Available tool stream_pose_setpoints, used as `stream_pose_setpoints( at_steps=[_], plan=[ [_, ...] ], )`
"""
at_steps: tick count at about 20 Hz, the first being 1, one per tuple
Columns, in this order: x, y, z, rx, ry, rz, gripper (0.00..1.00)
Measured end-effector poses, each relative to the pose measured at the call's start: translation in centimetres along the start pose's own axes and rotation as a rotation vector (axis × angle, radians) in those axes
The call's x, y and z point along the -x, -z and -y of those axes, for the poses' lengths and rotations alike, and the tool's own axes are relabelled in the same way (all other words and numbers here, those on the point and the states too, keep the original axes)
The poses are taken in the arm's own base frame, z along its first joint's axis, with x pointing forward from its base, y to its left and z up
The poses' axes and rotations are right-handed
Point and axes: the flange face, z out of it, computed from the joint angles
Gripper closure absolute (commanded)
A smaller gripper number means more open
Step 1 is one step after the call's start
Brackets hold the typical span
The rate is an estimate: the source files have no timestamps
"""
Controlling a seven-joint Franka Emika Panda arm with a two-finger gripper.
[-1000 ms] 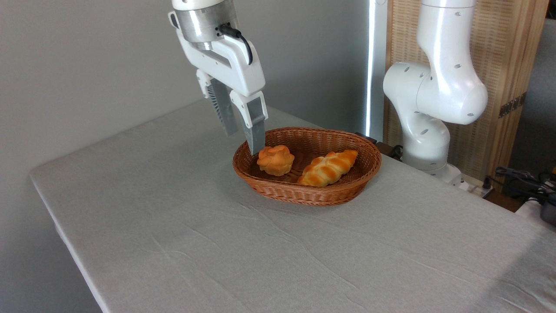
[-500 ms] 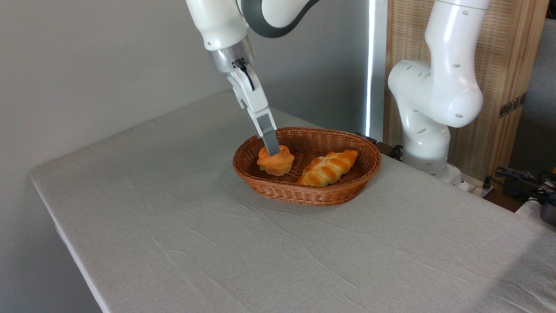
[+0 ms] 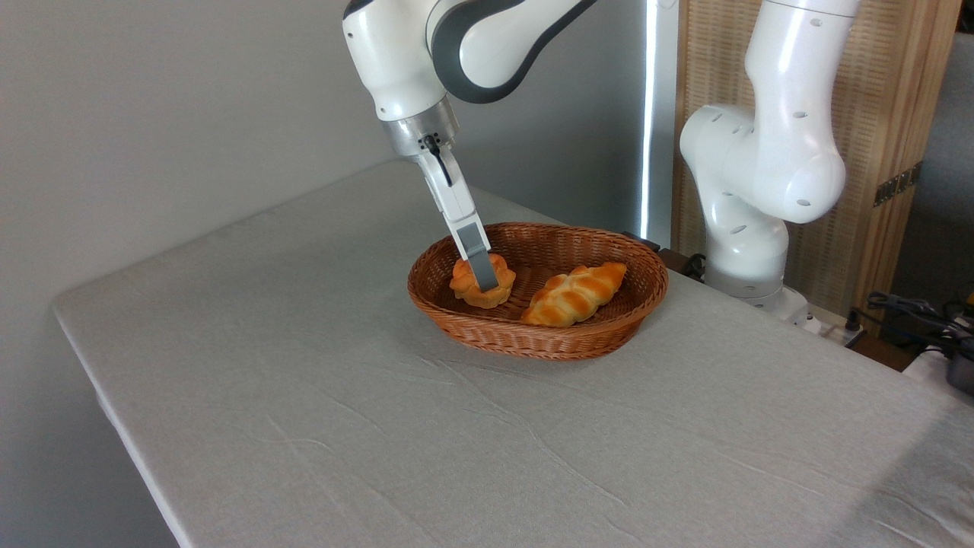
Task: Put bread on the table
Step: 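Close the gripper on the round bread roll, then lift the roll out of the basket and lower it onto the table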
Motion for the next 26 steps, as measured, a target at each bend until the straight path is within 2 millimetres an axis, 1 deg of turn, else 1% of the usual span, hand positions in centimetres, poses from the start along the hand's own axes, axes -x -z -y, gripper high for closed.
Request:
stream_pose_setpoints(
  at_steps=[1,6,7,8,13,16,18,20,22,24,25,26],
  plan=[
    [0.0,0.0,0.1,-0.004,0.000,-0.004,0.68],
    [0.0,-0.1,0.1,-0.006,0.002,-0.007,0.68],
    [0.0,-0.1,0.1,-0.006,0.002,-0.007,0.70],
    [0.0,-0.1,0.2,-0.006,0.002,-0.007,0.76],
    [0.0,-0.2,0.2,-0.005,0.002,-0.006,0.76],
    [0.0,0.6,0.3,-0.008,0.005,-0.013,0.76],
    [0.0,2.1,0.5,-0.007,0.006,-0.016,0.75],
    [0.4,4.6,1.2,-0.013,0.020,-0.037,0.74],
    [1.5,7.7,3.2,-0.033,0.052,-0.089,0.67],
    [2.6,10.5,6.0,-0.055,0.094,-0.144,0.65],
    [2.9,11.6,7.6,-0.062,0.112,-0.165,0.60],
    [2.7,12.2,8.9,-0.066,0.123,-0.176,0.52]
  ],
)
